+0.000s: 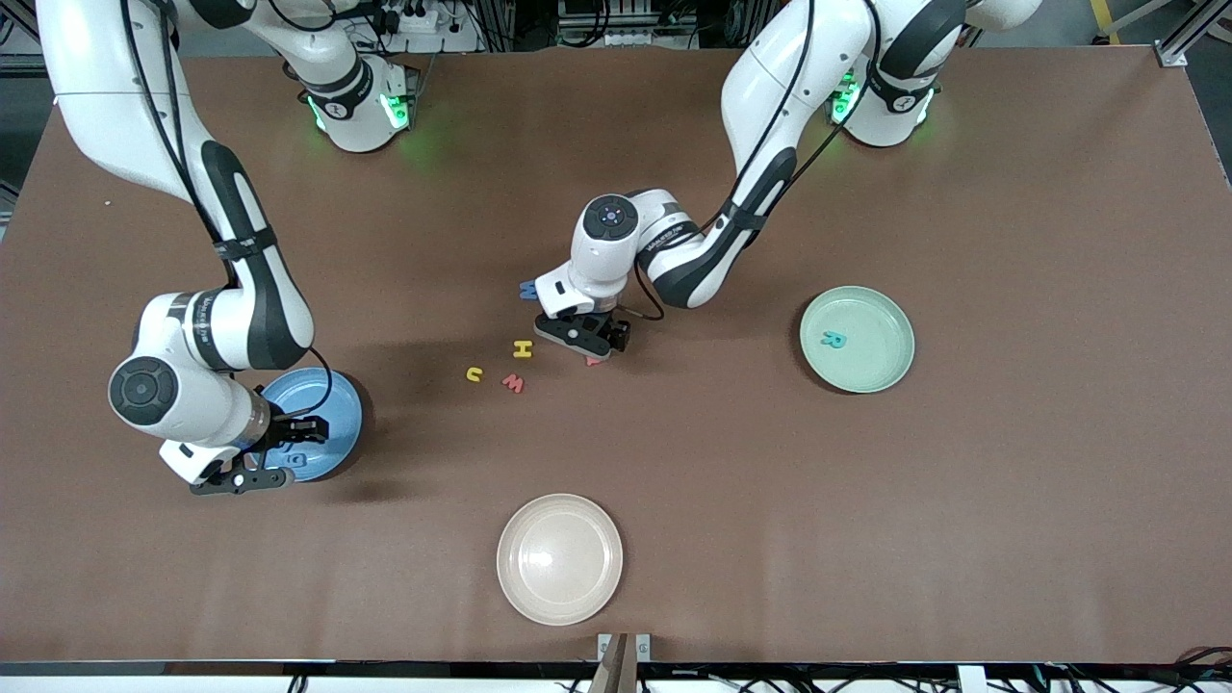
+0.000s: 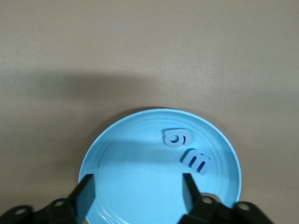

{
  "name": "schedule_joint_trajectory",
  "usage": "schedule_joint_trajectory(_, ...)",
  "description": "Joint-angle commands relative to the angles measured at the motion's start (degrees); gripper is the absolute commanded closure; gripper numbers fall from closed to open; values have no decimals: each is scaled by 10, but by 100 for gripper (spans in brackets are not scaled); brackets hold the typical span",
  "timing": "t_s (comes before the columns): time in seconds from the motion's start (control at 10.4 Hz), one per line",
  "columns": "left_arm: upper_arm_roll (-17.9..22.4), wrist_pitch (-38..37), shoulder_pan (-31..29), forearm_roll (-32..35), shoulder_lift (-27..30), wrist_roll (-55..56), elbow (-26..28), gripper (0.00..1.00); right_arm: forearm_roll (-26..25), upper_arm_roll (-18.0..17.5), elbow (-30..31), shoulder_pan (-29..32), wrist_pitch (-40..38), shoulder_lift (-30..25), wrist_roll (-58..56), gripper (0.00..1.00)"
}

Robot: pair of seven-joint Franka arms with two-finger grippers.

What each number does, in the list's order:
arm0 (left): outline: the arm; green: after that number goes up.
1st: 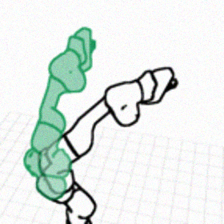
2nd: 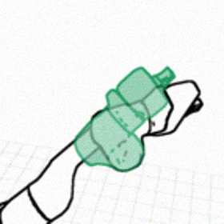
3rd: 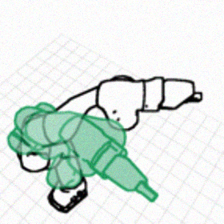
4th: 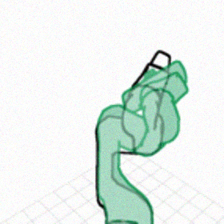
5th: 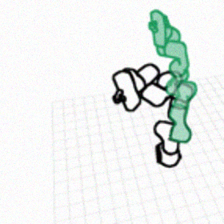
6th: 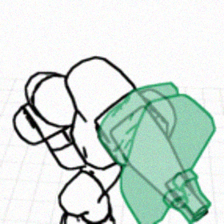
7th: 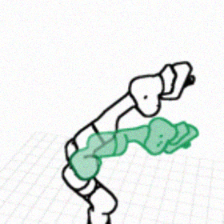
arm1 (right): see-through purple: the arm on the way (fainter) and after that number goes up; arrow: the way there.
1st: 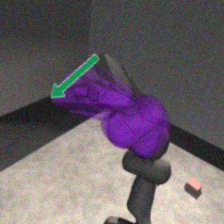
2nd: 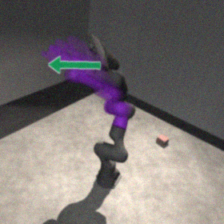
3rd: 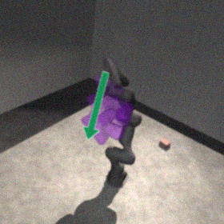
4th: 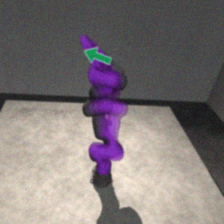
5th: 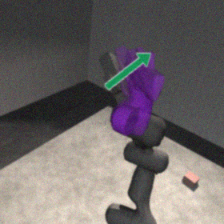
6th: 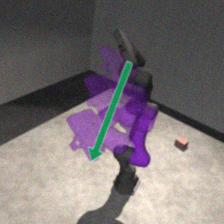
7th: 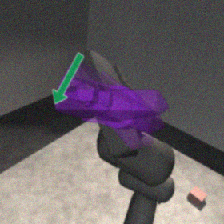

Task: Sort upper and lower case letters into plates
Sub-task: 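Grasp the pink Q with the left gripper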

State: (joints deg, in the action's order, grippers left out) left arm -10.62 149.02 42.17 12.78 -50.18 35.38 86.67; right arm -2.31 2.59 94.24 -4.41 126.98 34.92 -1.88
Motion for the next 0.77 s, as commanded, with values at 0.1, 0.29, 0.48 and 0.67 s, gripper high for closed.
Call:
schedule_joint_trajectory(0.1,16,-11,1,18,-6,-11,-14,0,-8,-5,16,4,3,-17,-14,0)
schedule_joint_trajectory(0.29,20,-12,2,18,-11,-11,-14,0,-8,-5,16,4,3,-17,-14,0)
schedule_joint_trajectory(0.48,20,-14,1,18,-12,-10,-14,23,-8,-5,16,3,4,-17,-13,0)
schedule_joint_trajectory(0.67,19,-28,2,14,-12,-10,-14,45,-7,-5,18,3,5,-17,-13,0)
